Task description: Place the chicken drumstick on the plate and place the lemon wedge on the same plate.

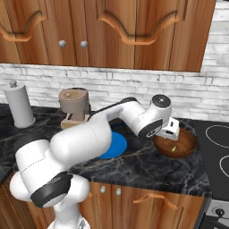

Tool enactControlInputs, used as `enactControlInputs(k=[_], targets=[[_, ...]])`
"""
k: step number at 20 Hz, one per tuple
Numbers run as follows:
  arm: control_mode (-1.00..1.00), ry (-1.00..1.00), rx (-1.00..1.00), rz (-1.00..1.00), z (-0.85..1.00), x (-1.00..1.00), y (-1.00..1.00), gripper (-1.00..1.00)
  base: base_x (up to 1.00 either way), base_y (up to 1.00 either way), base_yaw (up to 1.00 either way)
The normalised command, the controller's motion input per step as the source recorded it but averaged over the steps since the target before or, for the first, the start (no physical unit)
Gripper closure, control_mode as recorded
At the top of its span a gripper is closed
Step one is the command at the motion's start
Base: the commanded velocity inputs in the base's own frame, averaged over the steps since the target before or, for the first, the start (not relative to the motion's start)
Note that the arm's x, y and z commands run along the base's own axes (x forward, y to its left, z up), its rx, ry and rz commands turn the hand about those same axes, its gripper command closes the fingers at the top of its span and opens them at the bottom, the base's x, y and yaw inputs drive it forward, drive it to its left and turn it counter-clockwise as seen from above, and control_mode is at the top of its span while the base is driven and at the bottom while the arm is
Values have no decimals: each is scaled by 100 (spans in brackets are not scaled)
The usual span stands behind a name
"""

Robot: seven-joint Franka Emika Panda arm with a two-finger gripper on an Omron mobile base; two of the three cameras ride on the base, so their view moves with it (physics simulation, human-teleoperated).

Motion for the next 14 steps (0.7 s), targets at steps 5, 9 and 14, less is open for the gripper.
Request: enactControlInputs(k=[5,9,14], targets=[[-100,-3,0,0,7,-3,-53,-100,0,0,0],[-100,-1,0,0,2,-1,-50,-100,0,0,0],[-100,10,0,-2,-8,7,-47,-100,0,0,0]])
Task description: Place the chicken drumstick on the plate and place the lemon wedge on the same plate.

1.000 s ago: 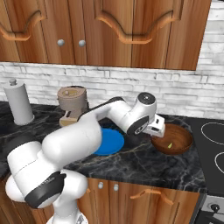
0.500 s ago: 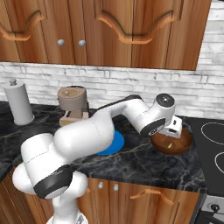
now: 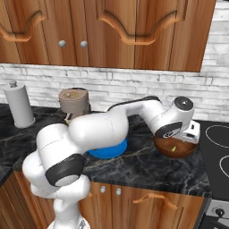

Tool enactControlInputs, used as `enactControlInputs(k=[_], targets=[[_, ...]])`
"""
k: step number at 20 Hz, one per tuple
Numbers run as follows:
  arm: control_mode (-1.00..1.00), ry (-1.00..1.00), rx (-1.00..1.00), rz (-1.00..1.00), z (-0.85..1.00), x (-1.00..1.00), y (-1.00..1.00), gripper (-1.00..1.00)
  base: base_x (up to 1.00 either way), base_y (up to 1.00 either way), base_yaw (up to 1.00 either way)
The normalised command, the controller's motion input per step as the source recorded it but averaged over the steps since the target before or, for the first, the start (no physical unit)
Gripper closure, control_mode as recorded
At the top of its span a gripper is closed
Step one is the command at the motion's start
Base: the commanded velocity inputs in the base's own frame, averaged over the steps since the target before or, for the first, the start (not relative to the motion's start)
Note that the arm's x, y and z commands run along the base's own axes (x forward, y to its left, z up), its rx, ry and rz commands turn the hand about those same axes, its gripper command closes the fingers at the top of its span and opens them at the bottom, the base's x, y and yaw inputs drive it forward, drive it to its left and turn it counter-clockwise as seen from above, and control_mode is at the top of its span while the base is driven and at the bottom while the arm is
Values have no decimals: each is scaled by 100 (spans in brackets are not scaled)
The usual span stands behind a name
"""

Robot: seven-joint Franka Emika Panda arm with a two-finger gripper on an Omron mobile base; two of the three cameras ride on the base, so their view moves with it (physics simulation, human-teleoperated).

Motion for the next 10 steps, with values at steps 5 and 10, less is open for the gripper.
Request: enactControlInputs(k=[5,10], targets=[[-100,19,0,-14,-20,13,-30,-100,0,0,0],[-100,13,1,-19,-32,13,-22,-100,0,0,0]])
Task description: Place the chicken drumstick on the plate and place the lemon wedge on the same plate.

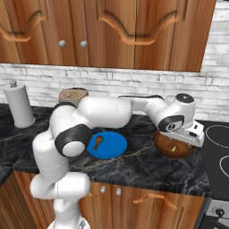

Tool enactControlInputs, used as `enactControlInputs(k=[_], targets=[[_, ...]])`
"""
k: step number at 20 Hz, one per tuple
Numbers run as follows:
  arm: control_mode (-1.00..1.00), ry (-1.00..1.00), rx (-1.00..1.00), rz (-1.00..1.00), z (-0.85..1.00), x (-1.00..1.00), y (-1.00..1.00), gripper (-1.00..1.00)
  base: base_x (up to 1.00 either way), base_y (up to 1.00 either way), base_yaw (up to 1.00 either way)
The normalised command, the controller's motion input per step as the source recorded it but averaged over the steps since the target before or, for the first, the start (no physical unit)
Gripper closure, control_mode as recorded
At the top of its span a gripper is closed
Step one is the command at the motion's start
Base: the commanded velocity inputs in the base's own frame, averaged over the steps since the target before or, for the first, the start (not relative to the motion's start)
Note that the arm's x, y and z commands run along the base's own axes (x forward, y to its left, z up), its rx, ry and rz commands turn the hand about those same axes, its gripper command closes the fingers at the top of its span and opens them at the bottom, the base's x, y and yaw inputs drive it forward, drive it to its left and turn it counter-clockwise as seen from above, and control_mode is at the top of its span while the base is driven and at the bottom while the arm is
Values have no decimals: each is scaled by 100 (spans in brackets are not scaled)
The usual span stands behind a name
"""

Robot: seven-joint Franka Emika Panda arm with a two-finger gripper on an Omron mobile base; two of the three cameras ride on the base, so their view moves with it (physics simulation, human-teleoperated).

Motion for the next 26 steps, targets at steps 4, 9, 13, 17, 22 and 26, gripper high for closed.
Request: enactControlInputs(k=[4,9,13,17,22,26], targets=[[-100,7,2,-13,-28,24,-36,-100,0,0,0],[-100,7,6,-3,-16,17,-52,-100,0,0,0],[-100,10,10,0,-5,17,-43,-100,0,0,0],[-100,6,13,0,0,16,-17,-100,0,0,0],[-100,2,9,0,-8,22,5,-100,0,0,0],[-100,0,2,0,-24,26,10,-100,0,0,0]])
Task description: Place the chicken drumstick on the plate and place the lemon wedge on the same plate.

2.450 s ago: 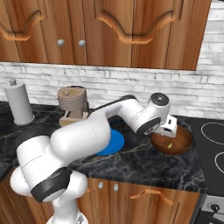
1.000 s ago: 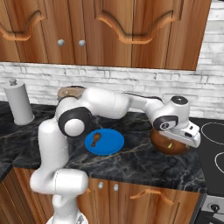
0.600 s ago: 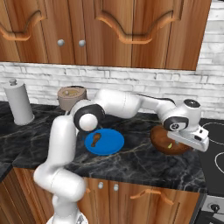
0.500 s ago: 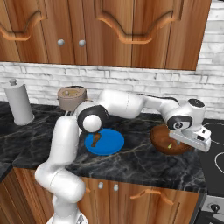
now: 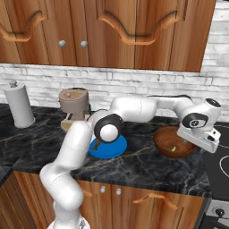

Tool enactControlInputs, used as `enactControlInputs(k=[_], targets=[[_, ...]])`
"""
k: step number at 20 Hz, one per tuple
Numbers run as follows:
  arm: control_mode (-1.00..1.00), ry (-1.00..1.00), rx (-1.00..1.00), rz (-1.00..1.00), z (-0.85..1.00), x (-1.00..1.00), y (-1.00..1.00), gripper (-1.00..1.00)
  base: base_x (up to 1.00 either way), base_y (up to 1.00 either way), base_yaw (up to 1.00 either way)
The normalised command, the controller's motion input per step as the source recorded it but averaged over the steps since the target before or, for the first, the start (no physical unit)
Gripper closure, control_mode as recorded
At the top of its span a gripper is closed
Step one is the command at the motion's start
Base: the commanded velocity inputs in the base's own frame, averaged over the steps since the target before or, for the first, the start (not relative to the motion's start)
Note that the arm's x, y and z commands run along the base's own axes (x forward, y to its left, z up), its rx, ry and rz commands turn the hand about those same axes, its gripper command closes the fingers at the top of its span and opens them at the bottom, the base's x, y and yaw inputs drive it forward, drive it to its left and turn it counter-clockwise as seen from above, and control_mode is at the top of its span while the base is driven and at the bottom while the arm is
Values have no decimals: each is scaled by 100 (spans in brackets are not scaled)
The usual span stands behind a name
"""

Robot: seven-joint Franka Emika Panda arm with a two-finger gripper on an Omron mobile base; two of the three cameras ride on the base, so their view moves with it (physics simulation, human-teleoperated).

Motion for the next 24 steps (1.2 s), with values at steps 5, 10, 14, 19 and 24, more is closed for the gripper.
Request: enactControlInputs(k=[5,10,14,19,24], targets=[[-100,0,0,0,-35,20,8,-100,0,0,0],[-100,1,0,0,-34,11,2,100,0,0,0],[-100,2,0,0,-26,1,0,100,0,0,0],[-100,0,0,0,-18,0,1,100,0,0,0],[-100,-3,0,0,1,-7,11,100,0,0,0]])
